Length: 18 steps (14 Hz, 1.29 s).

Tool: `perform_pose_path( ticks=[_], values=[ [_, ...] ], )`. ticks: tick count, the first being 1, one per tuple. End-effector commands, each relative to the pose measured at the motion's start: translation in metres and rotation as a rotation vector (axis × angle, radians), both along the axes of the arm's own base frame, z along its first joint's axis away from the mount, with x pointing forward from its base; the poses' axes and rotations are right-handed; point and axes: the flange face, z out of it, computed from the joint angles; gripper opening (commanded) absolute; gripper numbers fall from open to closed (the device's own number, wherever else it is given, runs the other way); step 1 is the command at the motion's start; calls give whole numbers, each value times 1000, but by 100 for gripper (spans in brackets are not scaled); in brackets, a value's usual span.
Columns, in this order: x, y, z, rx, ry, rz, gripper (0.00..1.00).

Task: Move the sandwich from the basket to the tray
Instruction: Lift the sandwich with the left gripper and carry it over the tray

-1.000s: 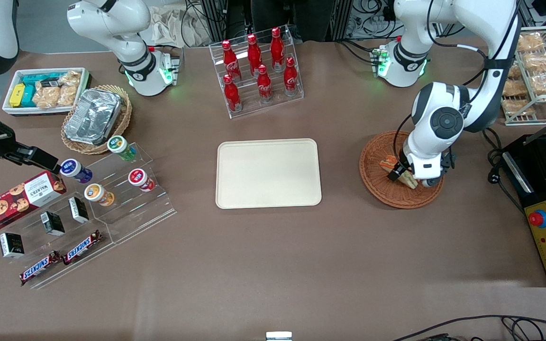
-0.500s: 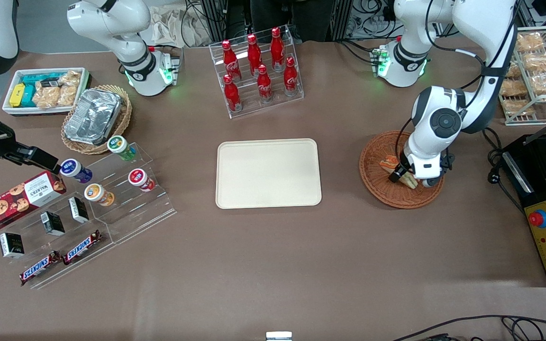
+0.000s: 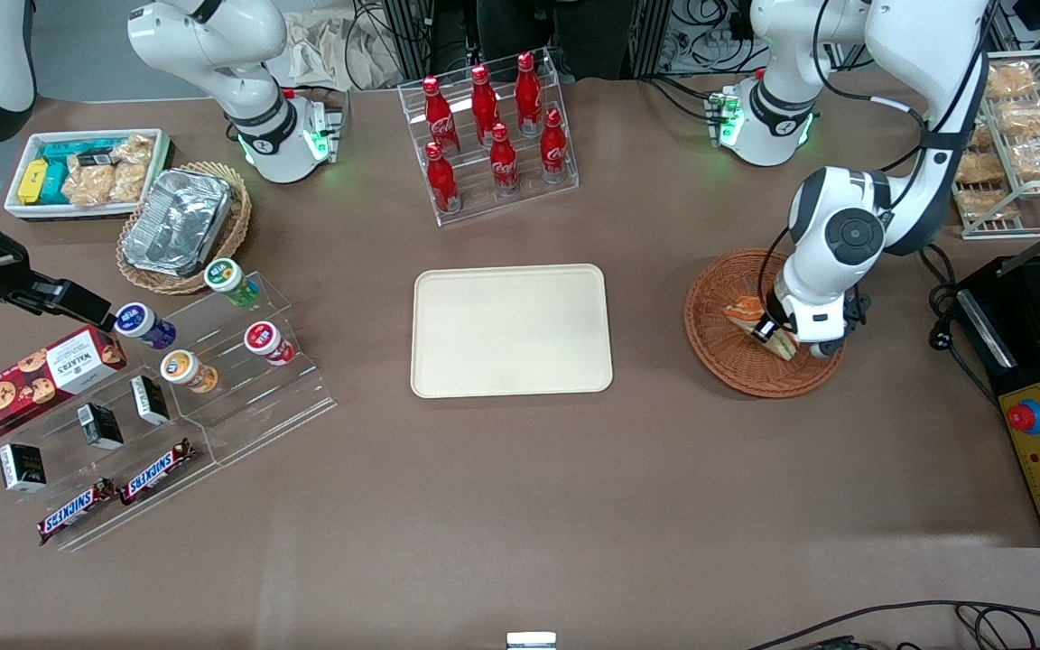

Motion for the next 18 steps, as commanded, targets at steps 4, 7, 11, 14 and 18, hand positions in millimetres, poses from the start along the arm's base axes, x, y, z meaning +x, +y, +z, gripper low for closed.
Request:
perform_pose_path(
  ticks=[4,7,11,14,18],
  values=[
    [18,-4,63,20,-55,-30,0],
    [41,-28,127,39,-1,-154,0],
    [58,-70,203,4,-32,-336,0],
    [49,-103,242,-79,-48,-510,0],
    [24,-174,243,-107,-57,-700,0]
  ],
)
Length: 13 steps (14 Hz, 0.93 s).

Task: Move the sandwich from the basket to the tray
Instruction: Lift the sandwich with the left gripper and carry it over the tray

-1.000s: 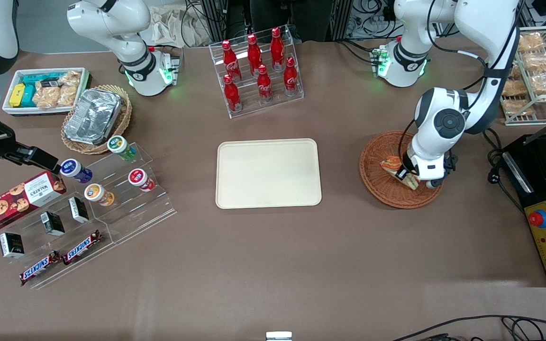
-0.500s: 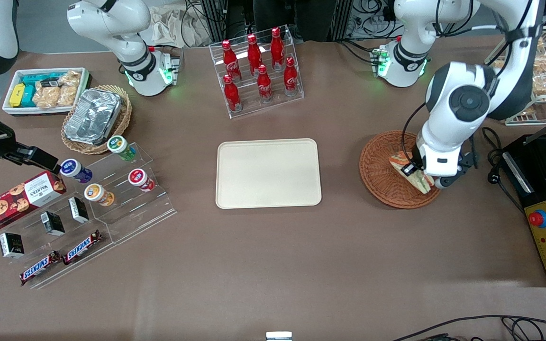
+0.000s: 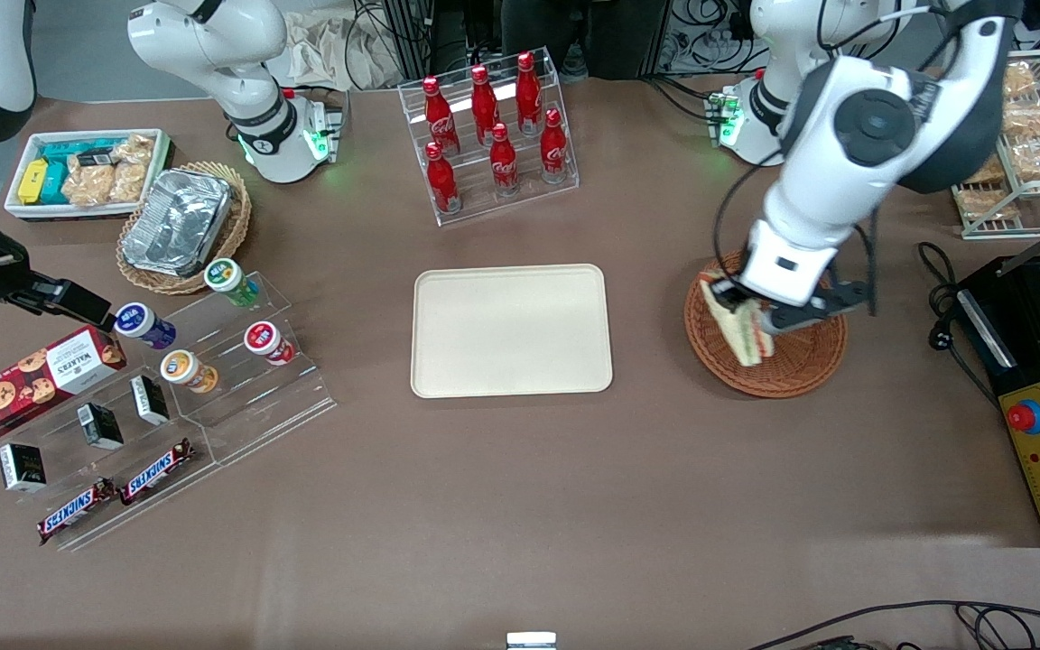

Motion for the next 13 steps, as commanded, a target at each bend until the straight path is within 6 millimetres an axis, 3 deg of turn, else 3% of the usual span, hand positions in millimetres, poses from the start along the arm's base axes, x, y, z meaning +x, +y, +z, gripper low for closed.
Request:
perform_pose_path(
  ticks=[1,4,7,13],
  values=[
    [-19,-45,-2,-18,15,-163,0],
    [-51,-104,-13,-27,-24,-263,0],
    [-60,-133,-54,-6,-25,-304,0],
    [-80,-142,-168,-38,-54,-395,0]
  ],
)
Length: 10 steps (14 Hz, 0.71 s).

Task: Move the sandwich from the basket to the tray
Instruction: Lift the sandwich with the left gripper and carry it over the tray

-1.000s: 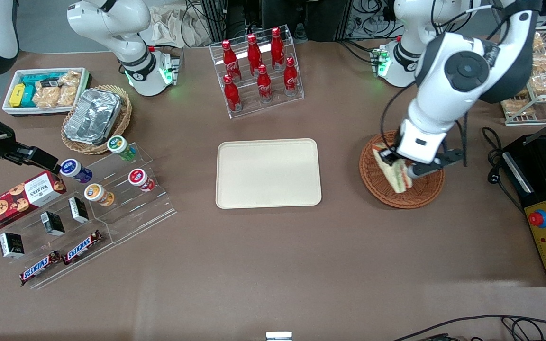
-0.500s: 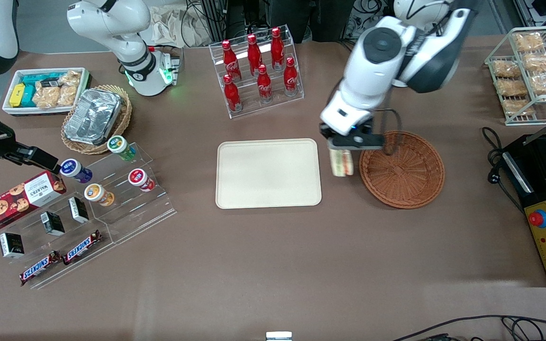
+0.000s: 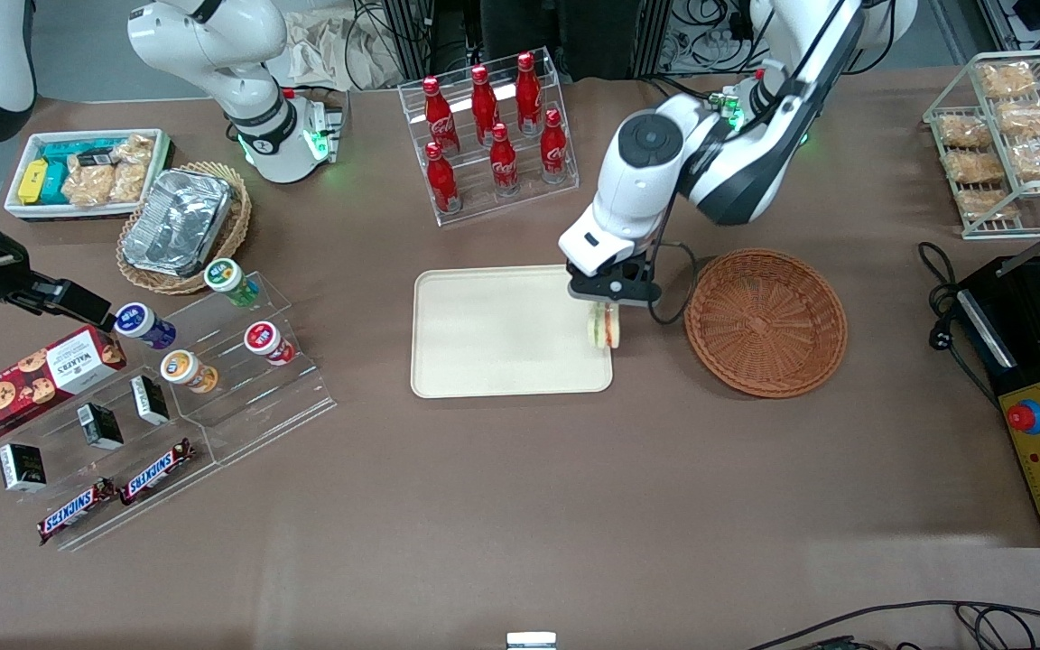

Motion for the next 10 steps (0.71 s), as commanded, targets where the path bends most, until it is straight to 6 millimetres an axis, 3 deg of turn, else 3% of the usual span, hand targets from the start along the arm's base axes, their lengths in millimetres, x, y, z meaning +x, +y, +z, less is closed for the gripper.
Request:
perform_pose_path(
  ticks=[1,6,10],
  values=[
    [-9,-6,-40,-5,-6,-33,0],
    [-22,-21,-87,24,-28,-42,0],
    [-27,-29,-105,21,-53,-40,0]
  ],
)
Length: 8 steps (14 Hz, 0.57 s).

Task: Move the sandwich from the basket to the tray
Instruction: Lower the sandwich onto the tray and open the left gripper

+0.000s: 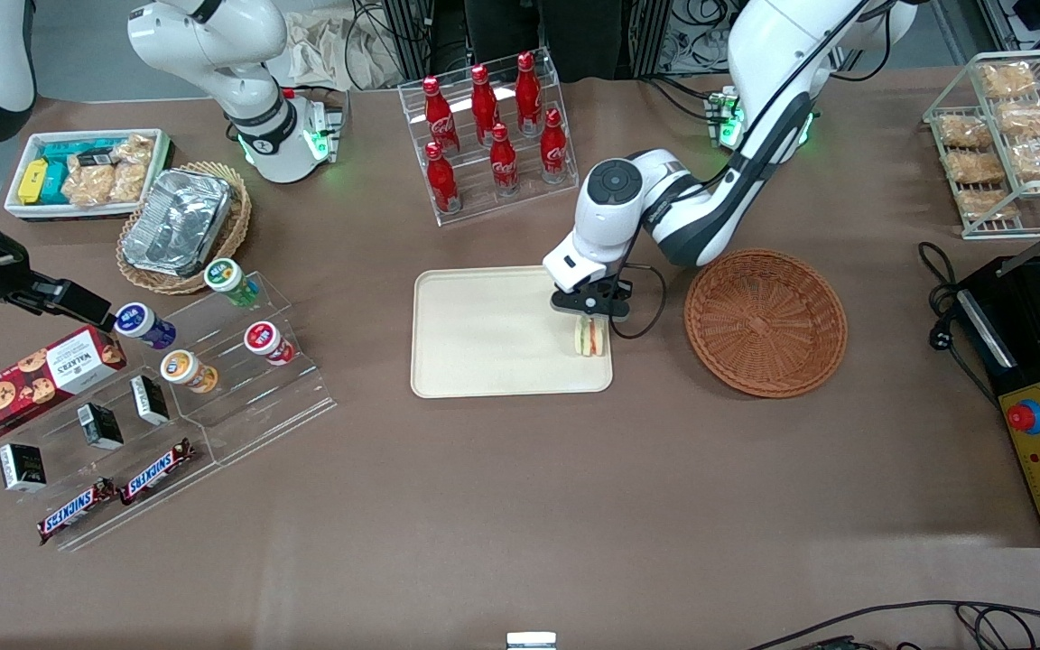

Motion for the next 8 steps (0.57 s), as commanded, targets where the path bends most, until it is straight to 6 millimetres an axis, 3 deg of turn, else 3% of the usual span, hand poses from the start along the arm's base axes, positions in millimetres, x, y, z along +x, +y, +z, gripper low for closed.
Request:
perform_pose_path(
  ticks=[1,3,5,6,8],
  values=[
    [5,-3,-10,-4,-33,20,0],
    [8,-1,-14,-10,-44,17,5],
    [9,0,-17,-11,-40,14,73],
    [12,2,-17,-9,-44,18,100],
    [17,2,-9,-14,-57,34,100]
  ],
)
